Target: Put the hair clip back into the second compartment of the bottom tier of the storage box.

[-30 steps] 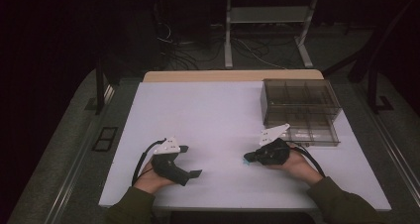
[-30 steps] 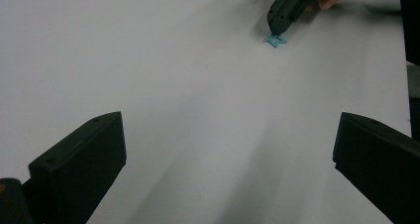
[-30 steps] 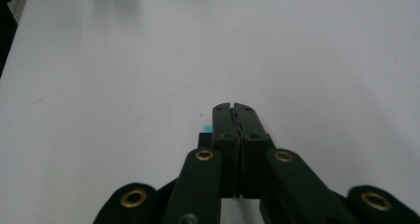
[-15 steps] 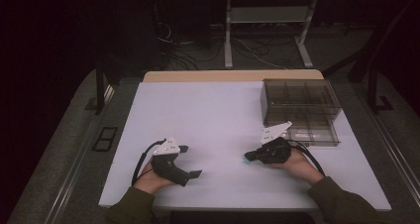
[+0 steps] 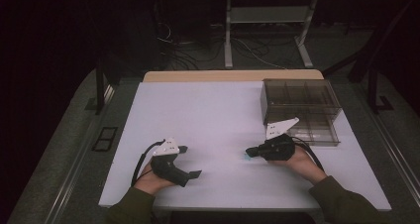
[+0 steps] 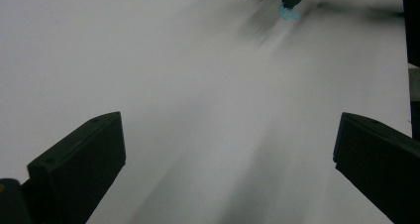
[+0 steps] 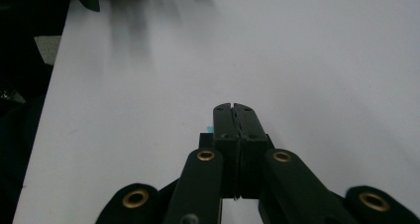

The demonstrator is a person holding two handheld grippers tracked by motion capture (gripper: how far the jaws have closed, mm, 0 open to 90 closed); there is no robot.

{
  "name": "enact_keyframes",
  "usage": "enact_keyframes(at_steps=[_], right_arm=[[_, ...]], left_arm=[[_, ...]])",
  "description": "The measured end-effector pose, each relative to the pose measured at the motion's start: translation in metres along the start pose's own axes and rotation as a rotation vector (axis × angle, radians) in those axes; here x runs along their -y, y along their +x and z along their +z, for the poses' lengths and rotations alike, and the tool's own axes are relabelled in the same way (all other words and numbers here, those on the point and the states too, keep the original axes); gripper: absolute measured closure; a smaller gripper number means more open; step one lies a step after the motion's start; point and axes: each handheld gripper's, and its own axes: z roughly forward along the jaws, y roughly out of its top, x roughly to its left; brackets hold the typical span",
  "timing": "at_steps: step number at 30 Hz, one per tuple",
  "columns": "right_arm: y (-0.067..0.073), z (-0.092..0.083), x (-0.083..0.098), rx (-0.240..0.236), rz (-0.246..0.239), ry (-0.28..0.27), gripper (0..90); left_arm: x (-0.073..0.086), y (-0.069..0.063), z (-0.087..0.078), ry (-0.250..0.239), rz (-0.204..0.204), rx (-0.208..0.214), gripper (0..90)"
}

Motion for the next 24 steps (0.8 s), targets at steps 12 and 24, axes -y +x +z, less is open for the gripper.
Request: enact_keyframes(at_steps=[12, 24], right_arm=[[0.0, -0.011, -0.002, 0.01, 0.012, -0.023, 88.2], [-0.004, -0.026, 0.0, 0.054, 0.03, -0.038, 88.2]], left_arm=[[0.002, 0.0, 0.001, 0.01, -0.001, 0.01, 0.0], [0.002, 0.0, 0.001, 0.009, 0.0, 0.013, 0.0]])
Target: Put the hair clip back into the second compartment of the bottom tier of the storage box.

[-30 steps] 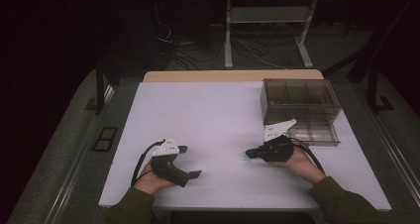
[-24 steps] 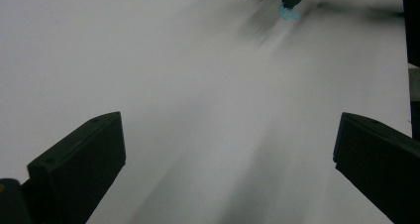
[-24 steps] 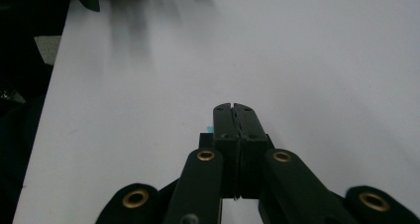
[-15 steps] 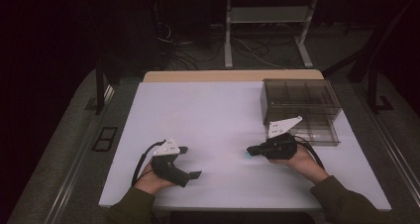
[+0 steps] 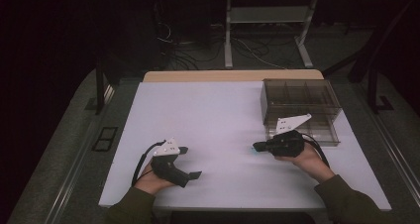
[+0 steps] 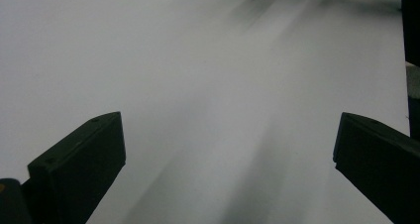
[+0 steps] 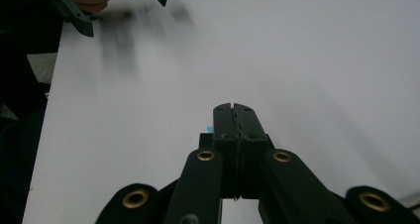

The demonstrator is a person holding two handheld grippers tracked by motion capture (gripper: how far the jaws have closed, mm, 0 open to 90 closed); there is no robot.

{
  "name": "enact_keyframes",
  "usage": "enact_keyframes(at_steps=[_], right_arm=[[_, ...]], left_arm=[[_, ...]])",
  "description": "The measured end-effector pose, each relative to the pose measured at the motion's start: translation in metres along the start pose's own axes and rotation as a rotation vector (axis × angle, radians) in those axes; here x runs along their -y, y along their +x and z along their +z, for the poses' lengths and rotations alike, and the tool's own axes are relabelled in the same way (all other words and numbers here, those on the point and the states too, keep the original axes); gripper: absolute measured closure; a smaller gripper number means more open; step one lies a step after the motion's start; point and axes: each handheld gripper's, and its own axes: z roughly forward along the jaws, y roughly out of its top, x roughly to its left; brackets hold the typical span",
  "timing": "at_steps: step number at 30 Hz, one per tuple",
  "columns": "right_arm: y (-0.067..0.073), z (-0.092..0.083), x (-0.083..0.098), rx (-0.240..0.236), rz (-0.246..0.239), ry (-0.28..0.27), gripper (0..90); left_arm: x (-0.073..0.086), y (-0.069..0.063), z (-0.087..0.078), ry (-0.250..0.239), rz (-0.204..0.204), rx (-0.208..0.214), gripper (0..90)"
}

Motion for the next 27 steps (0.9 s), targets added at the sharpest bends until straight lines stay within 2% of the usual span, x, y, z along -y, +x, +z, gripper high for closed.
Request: enact_keyframes(at_steps=[14, 27], right_arm=[[-0.01, -0.016, 0.003, 0.059, 0.047, -0.016, 88.2], [-0.017, -0.034, 0.007, 0.097, 0.069, -0.036, 88.2]], left_arm=[[0.0, 0.0, 0.0, -0.001, 0.002, 0.004, 0.0], [0.0, -0.001, 0.0, 0.001, 0.002, 0.007, 0.0]])
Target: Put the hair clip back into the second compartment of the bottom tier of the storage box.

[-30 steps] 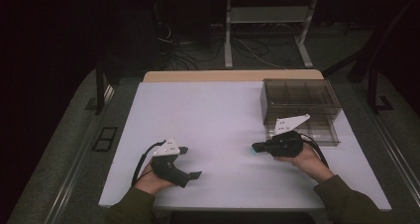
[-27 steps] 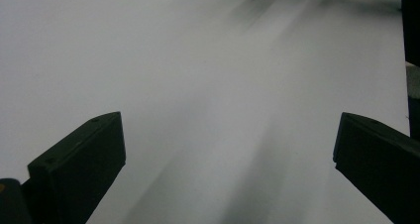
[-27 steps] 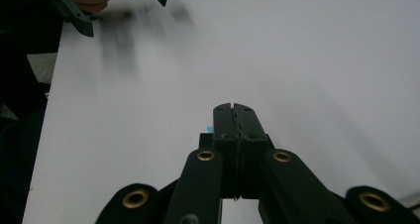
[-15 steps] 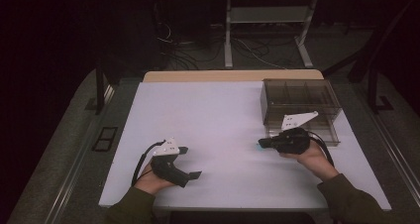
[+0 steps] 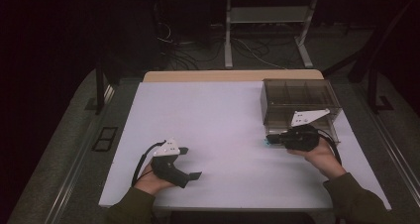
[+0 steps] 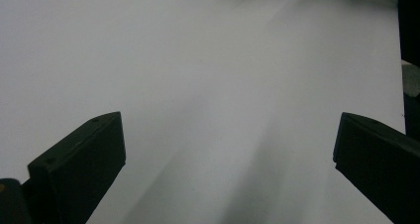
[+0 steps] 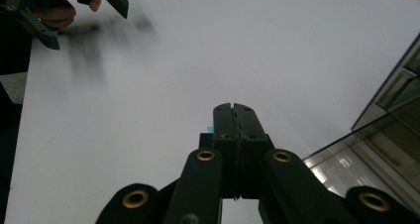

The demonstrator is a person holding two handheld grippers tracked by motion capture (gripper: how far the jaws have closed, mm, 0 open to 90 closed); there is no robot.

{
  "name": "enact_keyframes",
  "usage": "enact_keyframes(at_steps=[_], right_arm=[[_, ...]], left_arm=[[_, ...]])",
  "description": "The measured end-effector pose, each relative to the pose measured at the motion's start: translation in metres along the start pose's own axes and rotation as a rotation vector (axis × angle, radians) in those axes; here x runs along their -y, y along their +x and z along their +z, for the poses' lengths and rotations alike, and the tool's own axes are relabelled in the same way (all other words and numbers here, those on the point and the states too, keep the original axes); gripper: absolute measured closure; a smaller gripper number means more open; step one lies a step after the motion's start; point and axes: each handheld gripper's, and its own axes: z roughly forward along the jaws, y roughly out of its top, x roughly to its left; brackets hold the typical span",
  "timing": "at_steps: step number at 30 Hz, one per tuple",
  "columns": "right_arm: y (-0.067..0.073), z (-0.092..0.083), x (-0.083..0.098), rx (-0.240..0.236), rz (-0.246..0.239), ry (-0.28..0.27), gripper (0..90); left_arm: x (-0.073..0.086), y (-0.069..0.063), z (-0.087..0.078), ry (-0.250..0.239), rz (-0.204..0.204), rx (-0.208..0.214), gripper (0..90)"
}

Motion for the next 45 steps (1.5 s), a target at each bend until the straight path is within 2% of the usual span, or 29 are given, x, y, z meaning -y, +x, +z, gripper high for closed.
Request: enact_keyframes(at_steps=[33, 45], right_arm=[[-0.026, -0.033, 0.012, 0.108, 0.062, -0.011, 88.2], [-0.039, -0.044, 0.02, 0.175, 0.083, -0.001, 88.2]], left_arm=[[0.0, 0.0, 0.0, -0.002, 0.003, 0.007, 0.0], [0.0, -0.001, 0.0, -0.001, 0.007, 0.006, 0.0]])
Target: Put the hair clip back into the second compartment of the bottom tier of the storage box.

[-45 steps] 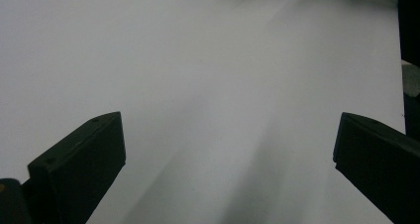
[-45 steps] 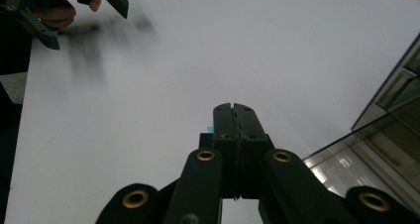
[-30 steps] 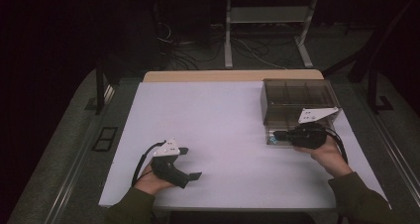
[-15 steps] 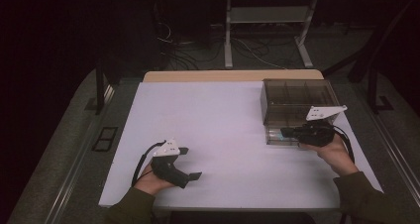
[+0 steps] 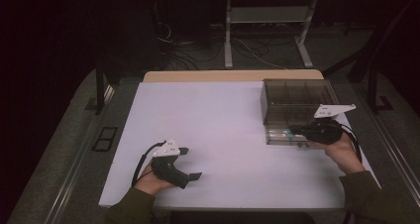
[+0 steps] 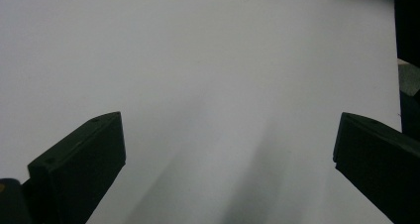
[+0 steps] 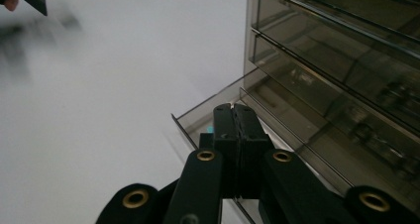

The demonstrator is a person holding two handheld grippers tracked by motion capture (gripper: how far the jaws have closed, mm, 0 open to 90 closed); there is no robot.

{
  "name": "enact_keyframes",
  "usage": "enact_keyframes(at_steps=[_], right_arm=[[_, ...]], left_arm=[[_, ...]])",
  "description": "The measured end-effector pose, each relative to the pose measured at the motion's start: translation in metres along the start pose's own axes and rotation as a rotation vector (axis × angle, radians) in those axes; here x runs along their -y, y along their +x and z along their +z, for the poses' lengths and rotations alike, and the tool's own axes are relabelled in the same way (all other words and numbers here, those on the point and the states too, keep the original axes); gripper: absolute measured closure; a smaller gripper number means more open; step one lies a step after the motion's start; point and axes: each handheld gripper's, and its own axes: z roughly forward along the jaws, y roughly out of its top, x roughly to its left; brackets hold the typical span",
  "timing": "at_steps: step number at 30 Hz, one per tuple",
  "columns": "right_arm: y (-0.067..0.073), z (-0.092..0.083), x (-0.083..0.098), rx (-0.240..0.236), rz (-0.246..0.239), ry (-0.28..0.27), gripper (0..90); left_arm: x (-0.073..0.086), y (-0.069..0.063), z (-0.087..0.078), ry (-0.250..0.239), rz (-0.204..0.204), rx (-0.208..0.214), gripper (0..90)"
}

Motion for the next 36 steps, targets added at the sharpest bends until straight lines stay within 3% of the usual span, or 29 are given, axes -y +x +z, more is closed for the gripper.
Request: enact_keyframes(at_steps=[15, 27, 36], right_arm=[[-0.017, -0.007, 0.008, 0.055, 0.048, 0.013, 88.2], [-0.03, -0.004, 0.018, 0.11, 0.074, 0.049, 88.2], [-0.036, 0.002, 0.022, 0.122, 0.091, 0.076, 88.2]], left_arm=[[0.0, 0.0, 0.0, -0.005, -0.004, 0.0, 0.0], [0.0, 0.0, 0.0, -0.001, -0.002, -0.003, 0.0], [0.0, 0.001, 0.0, -0.001, -0.005, -0.002, 0.0]])
